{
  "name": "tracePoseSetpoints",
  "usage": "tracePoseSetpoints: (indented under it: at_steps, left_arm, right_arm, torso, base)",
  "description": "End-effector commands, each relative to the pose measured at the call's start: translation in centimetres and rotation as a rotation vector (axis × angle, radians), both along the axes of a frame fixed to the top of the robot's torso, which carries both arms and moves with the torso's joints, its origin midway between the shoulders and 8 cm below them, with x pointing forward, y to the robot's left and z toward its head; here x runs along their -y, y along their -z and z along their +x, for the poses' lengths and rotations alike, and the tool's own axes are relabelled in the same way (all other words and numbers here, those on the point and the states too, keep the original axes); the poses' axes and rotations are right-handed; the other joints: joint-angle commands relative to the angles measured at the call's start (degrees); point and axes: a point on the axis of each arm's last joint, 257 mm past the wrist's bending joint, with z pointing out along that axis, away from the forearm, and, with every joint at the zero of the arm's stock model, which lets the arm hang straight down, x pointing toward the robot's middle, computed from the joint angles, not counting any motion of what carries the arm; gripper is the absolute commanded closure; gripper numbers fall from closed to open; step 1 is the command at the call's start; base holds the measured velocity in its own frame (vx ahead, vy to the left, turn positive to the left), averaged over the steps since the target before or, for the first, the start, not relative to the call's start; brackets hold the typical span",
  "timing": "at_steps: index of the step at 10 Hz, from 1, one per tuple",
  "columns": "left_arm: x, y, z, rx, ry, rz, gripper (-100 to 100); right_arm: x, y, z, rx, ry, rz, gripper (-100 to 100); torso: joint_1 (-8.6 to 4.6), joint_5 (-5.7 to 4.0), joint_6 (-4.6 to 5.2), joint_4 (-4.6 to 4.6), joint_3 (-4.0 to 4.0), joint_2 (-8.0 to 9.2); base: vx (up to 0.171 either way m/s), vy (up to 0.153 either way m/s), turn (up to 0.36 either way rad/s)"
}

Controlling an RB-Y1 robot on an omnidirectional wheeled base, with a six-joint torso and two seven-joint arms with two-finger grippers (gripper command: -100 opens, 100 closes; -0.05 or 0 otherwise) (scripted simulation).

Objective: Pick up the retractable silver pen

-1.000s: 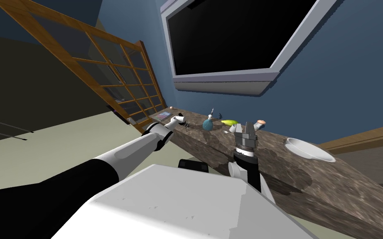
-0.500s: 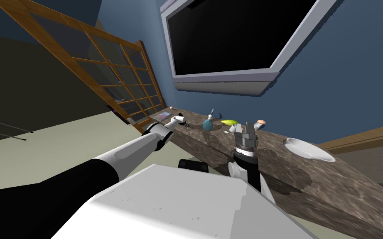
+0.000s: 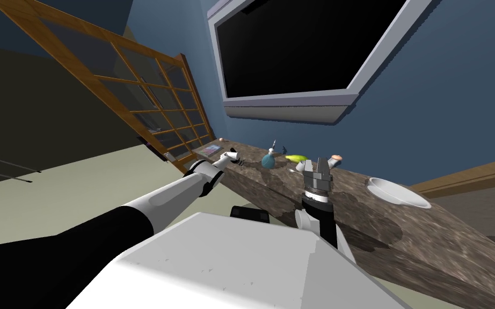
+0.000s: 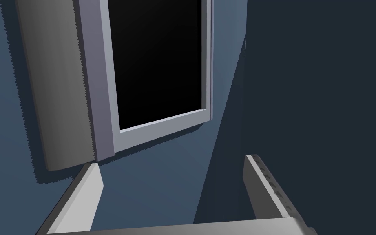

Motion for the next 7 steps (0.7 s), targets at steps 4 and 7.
tracePoseSetpoints:
  at_steps: [4, 7]
  left_arm:
    - [-0.1, 0.0, 0.0, 0.0, -0.002, 0.0, 0]
    - [0.1, -1.0, 0.4, 0.0, -0.002, 0.002, 100]
  right_arm:
    - [0.0, 0.0, 0.0, 0.0, 0.0, 0.0, 0]
    - [0.0, 0.0, 0.0, 0.0, 0.0, 0.0, 0]
  torso:
    - [-0.01, 0.0, 0.05, -0.01, -0.02, -0.02]
    - [-0.05, -0.01, 0.07, 0.01, 0.0, -0.01]
  base:
    - [0.0, 0.0, 0.0]
    - [0.0, 0.0, 0.0]
